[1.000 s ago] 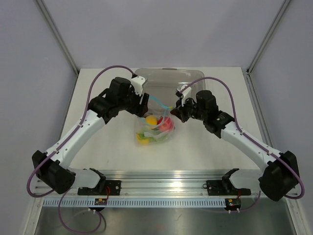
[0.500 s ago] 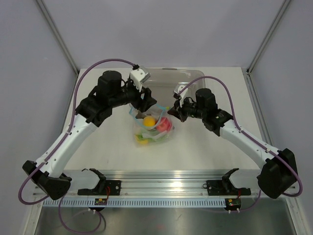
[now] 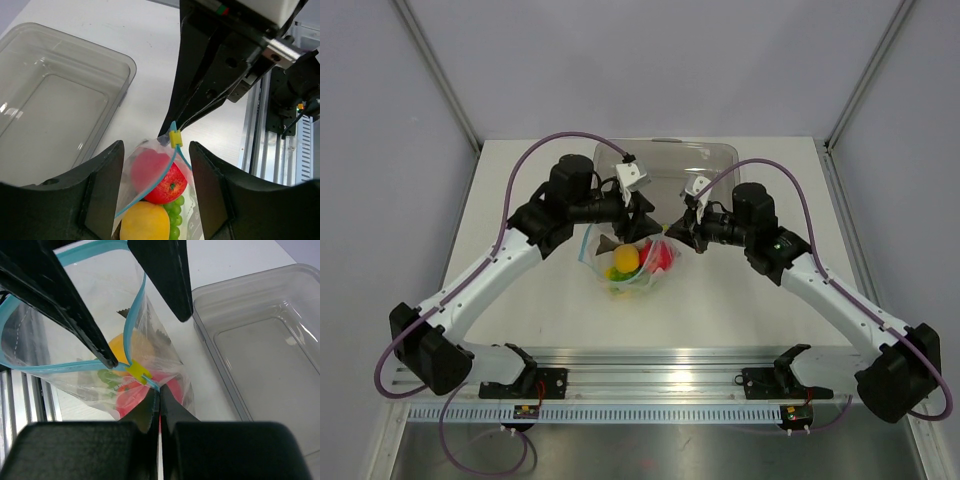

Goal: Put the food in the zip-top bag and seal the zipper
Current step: Adjust the zipper food storage bag at the center of the board, then zip the zipper food storage bag at the center of the board.

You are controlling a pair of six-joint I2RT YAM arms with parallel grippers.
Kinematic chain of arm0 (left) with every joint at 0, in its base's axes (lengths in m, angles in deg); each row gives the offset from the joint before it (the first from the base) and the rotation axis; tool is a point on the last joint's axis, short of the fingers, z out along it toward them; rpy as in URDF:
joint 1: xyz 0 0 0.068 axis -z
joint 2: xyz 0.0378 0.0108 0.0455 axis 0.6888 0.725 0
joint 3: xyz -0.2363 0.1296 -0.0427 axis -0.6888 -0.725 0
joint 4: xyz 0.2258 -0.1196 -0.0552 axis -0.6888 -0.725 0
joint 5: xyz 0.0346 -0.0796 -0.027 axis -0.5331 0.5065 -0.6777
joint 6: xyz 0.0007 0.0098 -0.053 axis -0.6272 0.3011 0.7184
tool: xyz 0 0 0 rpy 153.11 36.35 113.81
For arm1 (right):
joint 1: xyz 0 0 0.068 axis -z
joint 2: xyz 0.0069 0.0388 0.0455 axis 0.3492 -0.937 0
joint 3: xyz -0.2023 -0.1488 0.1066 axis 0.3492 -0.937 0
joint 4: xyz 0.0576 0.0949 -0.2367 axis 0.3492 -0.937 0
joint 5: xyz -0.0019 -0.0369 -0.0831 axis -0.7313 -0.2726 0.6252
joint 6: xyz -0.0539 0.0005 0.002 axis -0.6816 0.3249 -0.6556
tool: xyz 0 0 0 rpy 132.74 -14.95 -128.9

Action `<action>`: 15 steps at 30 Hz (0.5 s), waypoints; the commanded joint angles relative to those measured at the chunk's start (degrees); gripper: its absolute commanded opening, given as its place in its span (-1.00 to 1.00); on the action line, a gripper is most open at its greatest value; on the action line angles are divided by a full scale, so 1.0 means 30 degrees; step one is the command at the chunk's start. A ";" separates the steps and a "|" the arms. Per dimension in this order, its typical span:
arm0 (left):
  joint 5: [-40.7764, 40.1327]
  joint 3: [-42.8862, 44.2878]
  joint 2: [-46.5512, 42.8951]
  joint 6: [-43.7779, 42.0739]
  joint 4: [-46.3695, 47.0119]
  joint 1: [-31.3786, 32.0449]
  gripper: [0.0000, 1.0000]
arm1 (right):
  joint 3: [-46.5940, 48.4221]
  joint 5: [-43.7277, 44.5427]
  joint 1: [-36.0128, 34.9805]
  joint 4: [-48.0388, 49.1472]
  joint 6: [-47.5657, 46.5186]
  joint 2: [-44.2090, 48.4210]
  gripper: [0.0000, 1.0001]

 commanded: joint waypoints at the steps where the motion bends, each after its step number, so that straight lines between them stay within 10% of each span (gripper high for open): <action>1: 0.1248 0.0639 0.0458 -0.0019 0.1171 0.0052 0.14 | 0.0029 -0.0707 0.0181 0.0595 -0.0075 0.0748 -1.00; 15: 0.1043 -0.0385 0.0430 0.0917 0.1316 0.0286 -0.08 | 0.0146 -0.0591 0.0211 0.0594 -0.0104 0.0484 -1.00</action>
